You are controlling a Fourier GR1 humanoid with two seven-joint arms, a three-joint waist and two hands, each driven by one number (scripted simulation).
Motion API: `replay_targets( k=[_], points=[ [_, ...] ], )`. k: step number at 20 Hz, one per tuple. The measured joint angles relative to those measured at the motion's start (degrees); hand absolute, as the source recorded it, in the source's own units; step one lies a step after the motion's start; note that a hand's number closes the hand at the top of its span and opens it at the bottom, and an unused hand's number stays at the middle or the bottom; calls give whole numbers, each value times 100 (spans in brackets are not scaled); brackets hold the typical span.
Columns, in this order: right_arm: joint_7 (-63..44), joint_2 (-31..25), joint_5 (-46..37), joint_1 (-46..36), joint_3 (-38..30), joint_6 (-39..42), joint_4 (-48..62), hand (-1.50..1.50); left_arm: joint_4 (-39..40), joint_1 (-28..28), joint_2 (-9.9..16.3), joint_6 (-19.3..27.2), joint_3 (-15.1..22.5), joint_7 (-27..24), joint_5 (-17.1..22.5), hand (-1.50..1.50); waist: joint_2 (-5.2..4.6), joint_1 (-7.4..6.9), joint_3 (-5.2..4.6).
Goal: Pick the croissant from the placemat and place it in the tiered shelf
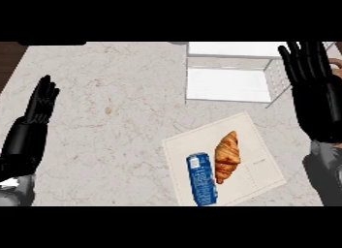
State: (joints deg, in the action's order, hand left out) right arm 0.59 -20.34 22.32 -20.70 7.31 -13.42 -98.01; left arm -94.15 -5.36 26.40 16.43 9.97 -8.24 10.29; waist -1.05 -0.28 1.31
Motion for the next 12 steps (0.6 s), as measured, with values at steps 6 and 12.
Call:
replay_targets(
  k=[6, 12],
  points=[
    [-383, -948, -1601, 531, 3, -884, 158, 150, 640, 492, -116, -7, -76, 750, 380, 0, 88, 322, -167],
    [-1572, -1771, -2967, 1750, -133, -1822, 677, -150, 1013, 861, -346, -47, -118, 1413, 871, 0, 114, 699, -208]
  ],
)
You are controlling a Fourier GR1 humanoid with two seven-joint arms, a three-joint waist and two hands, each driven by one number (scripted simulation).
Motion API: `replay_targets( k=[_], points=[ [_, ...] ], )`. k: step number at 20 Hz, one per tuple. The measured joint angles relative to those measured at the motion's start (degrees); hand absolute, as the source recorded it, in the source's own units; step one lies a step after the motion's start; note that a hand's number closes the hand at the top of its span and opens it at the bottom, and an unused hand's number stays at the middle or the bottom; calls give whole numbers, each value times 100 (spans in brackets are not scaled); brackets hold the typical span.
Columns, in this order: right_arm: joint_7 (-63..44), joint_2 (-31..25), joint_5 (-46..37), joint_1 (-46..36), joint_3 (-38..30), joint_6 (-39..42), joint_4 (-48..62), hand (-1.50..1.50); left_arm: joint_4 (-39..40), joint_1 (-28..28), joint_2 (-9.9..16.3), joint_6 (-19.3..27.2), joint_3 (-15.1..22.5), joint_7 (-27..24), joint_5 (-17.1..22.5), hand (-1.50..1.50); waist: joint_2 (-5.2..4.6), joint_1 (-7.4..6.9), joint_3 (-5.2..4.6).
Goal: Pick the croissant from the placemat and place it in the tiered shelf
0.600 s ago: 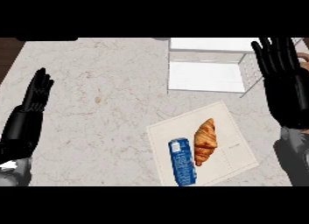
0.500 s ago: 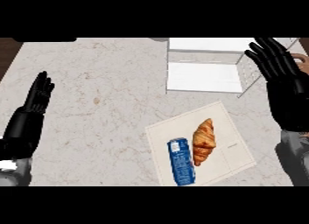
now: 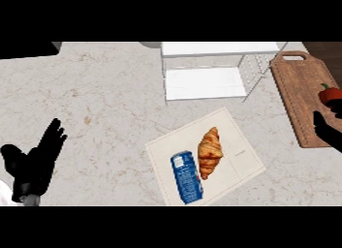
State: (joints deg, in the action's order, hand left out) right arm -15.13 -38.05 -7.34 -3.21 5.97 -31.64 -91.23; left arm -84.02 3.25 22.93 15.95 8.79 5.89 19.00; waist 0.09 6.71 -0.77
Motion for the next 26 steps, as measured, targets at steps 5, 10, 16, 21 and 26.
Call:
replay_targets(
  k=[5, 10, 16, 21, 26],
  points=[
    [-1105, -180, -1092, 996, 523, -419, -1037, -150, 227, 62, -31, -182, 13, 349, 221, 0, 50, -145, 19],
    [-2565, -379, -1930, 1511, 1161, 2, -2433, -150, 288, -99, 26, -331, 5, 603, 314, 0, 50, -318, 26],
    [-4385, -316, -2799, 1275, 1874, 1044, -3561, -150, 437, -346, -8, -499, 54, 676, 322, 0, 4, -591, 28],
    [-5167, 125, -3411, 718, 2212, 1738, -3432, -150, 546, -506, -63, -576, 115, 635, 260, 0, -30, -769, 27],
    [-5540, 775, -4050, 138, 2305, 2151, -2860, -150, 562, -598, -151, -549, 214, 653, 167, 0, -38, -866, 33]
  ],
)
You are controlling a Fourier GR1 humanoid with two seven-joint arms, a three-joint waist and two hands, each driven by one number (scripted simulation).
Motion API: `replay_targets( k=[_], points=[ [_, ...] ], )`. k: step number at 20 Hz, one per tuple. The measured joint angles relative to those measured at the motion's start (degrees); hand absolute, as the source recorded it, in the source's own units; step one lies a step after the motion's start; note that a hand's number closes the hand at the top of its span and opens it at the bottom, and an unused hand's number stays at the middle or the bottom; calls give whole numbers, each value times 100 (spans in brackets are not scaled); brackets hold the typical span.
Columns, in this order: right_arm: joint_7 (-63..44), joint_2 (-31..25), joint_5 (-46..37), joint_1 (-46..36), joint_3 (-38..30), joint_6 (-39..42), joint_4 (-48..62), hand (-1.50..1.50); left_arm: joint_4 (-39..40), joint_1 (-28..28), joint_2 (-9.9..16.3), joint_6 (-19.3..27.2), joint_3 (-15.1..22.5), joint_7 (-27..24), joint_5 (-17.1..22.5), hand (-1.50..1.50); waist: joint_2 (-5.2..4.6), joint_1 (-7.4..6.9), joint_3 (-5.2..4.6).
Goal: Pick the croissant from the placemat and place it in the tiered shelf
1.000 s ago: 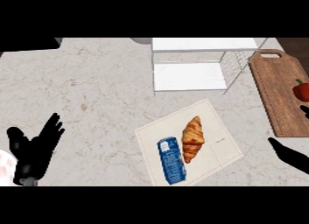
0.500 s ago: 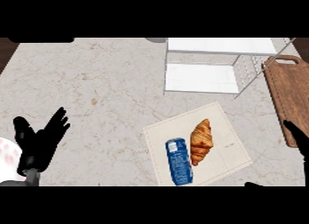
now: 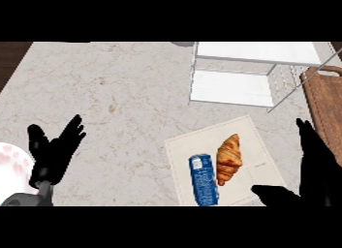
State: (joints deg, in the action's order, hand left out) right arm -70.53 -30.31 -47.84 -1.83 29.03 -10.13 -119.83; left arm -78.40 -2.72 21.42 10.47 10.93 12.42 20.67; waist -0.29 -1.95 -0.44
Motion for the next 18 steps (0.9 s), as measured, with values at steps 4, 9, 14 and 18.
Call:
replay_targets(
  k=[4, 9, 14, 18],
  points=[
    [-85, 607, -488, -281, 25, 295, 684, -150, 34, -79, 2, -14, -16, 80, 7, 0, -7, -12, 3],
    [-104, 1527, -879, -619, -159, 733, 1465, -150, 79, -115, 0, -16, -32, 119, -10, 0, -2, 7, 10],
    [-93, 2386, -1429, -873, -283, 1129, 2193, -150, 124, -65, 15, -95, -96, 41, 15, 0, 15, 49, 21],
    [-92, 2736, -1767, -1016, -502, 1337, 2659, -150, 98, -53, -24, -49, -105, 88, 9, 0, 24, 76, 29]
  ],
)
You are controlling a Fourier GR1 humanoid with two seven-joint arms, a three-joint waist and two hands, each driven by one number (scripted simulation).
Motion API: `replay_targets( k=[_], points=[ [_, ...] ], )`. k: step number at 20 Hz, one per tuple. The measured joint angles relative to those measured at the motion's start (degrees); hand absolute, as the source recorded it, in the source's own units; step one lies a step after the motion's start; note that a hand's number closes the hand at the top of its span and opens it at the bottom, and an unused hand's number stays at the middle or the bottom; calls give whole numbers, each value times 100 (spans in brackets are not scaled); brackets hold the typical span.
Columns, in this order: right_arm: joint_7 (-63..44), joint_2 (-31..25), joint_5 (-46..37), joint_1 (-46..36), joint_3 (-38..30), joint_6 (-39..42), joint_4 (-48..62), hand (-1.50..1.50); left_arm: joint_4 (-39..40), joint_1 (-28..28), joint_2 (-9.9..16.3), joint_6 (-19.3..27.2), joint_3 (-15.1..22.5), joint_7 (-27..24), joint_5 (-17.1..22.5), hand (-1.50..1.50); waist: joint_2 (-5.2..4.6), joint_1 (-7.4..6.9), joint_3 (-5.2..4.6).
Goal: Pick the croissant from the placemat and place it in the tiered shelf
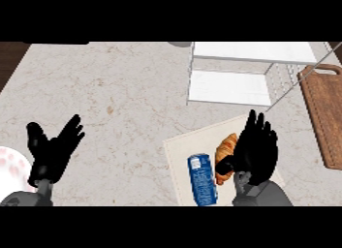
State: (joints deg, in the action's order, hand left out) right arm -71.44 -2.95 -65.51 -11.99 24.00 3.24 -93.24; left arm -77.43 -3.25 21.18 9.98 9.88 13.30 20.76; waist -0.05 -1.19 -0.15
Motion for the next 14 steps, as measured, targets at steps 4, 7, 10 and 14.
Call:
replay_targets(
  k=[4, 7, 10, 14],
  points=[
    [-19, 135, -278, -64, -96, 119, 263, -150, -44, 29, -8, 8, -24, 59, 11, 0, 12, 22, 3],
    [-27, 178, -388, -129, -134, 159, 507, -150, -35, 21, -33, 20, -24, 54, -16, 0, 9, 18, 6],
    [-35, 204, -441, -168, -159, 162, 682, -150, 14, 14, -55, 4, -43, -1, -39, 0, 14, 26, 10],
    [-40, 222, -442, -256, -230, 180, 833, -150, 56, 6, -93, -25, -55, -57, -66, 0, 23, 35, 14]
  ],
)
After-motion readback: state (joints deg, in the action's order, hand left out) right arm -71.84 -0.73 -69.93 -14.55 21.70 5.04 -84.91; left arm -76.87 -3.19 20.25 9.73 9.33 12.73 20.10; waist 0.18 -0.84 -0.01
